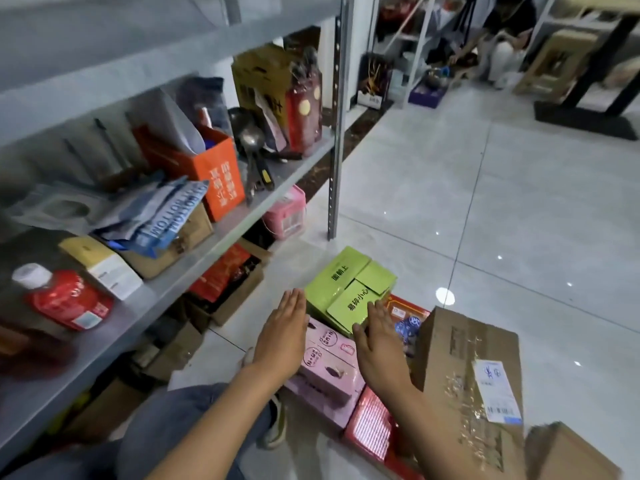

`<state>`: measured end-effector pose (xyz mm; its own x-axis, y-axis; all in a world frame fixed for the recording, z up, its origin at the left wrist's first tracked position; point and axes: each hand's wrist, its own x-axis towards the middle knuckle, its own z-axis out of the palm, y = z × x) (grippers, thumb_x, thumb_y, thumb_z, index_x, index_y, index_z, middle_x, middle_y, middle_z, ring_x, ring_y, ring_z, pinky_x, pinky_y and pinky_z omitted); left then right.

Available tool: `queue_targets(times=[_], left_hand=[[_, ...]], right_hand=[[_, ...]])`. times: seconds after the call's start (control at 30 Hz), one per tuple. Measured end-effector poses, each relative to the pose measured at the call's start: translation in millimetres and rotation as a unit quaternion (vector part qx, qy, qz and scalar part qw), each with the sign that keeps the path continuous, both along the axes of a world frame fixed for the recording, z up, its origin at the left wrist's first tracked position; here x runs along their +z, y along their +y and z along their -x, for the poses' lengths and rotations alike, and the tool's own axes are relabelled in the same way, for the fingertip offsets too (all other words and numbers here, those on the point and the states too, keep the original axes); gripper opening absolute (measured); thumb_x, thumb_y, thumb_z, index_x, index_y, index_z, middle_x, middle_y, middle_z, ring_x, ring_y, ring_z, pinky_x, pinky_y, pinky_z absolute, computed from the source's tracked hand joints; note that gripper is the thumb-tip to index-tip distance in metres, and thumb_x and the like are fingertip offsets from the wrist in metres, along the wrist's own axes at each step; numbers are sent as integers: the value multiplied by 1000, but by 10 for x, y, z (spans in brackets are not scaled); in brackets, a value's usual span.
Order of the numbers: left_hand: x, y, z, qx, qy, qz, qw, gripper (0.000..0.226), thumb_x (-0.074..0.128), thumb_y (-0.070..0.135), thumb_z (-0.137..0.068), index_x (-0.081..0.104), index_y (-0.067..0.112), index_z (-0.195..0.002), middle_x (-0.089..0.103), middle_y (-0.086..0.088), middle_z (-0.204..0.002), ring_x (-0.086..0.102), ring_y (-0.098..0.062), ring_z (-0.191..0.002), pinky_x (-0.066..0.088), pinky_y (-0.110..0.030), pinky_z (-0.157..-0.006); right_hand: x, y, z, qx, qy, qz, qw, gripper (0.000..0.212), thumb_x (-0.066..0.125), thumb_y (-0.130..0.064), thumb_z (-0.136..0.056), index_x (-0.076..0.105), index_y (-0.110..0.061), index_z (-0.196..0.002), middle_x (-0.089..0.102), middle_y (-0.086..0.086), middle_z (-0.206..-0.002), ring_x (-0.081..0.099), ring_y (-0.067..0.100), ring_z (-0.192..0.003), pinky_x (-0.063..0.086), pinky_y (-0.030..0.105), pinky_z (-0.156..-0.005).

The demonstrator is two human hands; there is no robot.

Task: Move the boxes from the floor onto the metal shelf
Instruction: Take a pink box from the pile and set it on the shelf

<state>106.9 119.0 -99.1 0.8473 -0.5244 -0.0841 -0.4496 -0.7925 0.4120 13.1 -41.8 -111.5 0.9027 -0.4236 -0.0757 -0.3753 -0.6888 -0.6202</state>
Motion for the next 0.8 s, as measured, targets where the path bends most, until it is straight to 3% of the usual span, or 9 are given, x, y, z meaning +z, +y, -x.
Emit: queue_targets(times=[0.13,0.33,0.53,0.67,0.73,0.8], left_hand=[[-499,-124,-55,26,113,-36,993,53,19,25,-104,8,5,-152,7,-9,-160,5,-20,-148,13,-33,-120],[-1053,-151,-142,33,179,-63,981,53,24,24,-104,12,5,-152,12,-9,-160,10,-21,-148,20,-38,-118],[-1529,53,-123,68,221,-67,971,52,29,18,-103,14,9,-152,12,-8,-160,12,-23,-147,15,-34,-119],[-1671,73,-218,101,240,-49,964,63,26,0,-98,10,25,-153,2,0,-161,3,-21,-148,13,-43,-120],[-1686,79,-276,132,240,-37,961,64,25,1,-98,9,30,-153,-1,5,-161,2,-21,-147,12,-47,-117],[-1713,116,-342,160,239,-9,958,59,22,6,-101,8,29,-153,3,5,-161,8,-19,-146,16,-41,-115]], right_hand=[[-494,28,36,-35,61,-69,995,56,37,-39,-103,23,-22,-154,15,6,-163,11,20,-150,13,32,-119],[-985,112,-58,-91,134,-147,976,62,48,-36,-100,22,-20,-155,17,8,-162,17,27,-149,22,37,-117],[-1651,105,-90,-205,184,-240,931,67,60,-33,-88,31,-23,-148,51,4,-141,51,30,-128,44,47,-105],[-1768,151,-125,-242,179,-297,906,58,68,-14,-84,38,-30,-131,63,-2,-123,63,19,-107,53,37,-89],[-1867,147,-157,-258,170,-310,899,61,72,-9,-78,38,-34,-123,65,-3,-118,66,17,-101,54,34,-86],[-2011,140,-168,-275,158,-339,886,64,75,-2,-75,39,-24,-124,66,-1,-113,66,17,-101,53,36,-88]])
